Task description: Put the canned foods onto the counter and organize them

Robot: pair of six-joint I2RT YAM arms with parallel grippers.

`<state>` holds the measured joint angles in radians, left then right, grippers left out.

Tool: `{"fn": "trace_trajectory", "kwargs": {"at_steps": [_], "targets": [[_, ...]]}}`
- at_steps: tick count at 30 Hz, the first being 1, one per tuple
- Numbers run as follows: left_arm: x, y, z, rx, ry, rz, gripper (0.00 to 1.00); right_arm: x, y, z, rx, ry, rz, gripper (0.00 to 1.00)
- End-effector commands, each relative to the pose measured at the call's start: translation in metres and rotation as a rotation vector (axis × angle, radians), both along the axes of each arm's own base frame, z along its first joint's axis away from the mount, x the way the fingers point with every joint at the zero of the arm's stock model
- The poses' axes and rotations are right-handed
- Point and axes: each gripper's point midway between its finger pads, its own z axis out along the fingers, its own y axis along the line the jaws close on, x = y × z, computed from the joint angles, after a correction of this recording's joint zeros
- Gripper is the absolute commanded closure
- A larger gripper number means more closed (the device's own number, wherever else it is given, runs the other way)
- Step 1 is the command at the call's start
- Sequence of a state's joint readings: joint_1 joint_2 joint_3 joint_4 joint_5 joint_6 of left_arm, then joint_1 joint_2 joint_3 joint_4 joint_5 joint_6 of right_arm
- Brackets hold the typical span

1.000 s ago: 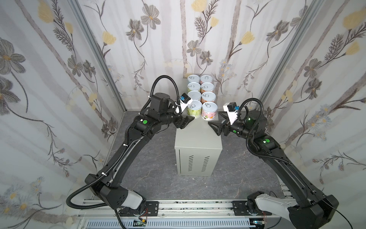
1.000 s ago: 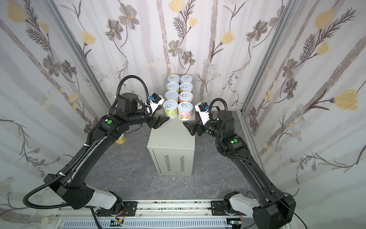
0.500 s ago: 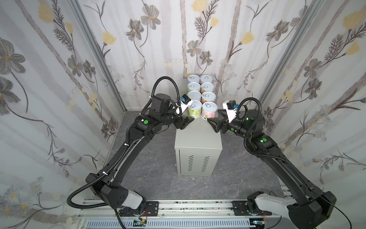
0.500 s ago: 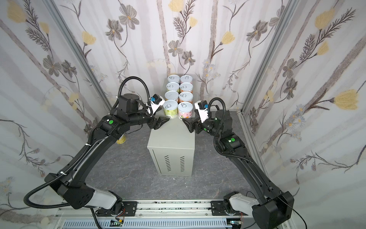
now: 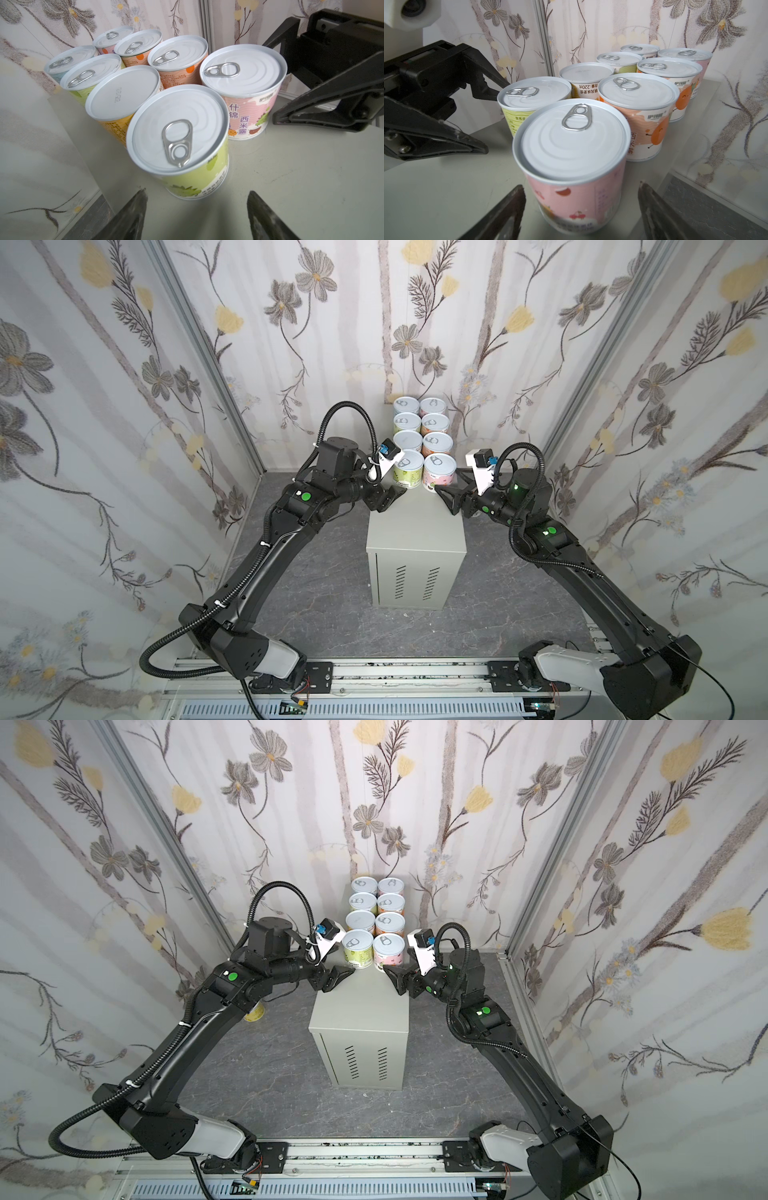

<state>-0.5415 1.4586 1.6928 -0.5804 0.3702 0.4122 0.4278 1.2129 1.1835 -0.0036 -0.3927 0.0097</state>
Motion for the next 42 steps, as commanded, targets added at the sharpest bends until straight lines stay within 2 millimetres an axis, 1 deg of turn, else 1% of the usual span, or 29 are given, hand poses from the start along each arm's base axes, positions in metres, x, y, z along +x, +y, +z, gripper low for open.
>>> {"fn": "trace_trajectory", "kwargs": {"at_steps": [1, 13, 42], "targets": [[0.001, -0.001, 0.004, -0.003, -0.026, -0.009, 0.24, 0.002, 0.001, 0.014, 0.022, -0.050, -0.001, 0.16], [0.002, -0.002, -0.001, 0.006, -0.020, -0.012, 0.24, 0.007, -0.002, 0.013, 0.018, -0.048, -0.035, 0.20], [0.001, 0.000, -0.004, 0.014, -0.006, -0.004, 0.24, 0.015, -0.006, 0.005, 0.011, -0.026, -0.073, 0.21]]}}
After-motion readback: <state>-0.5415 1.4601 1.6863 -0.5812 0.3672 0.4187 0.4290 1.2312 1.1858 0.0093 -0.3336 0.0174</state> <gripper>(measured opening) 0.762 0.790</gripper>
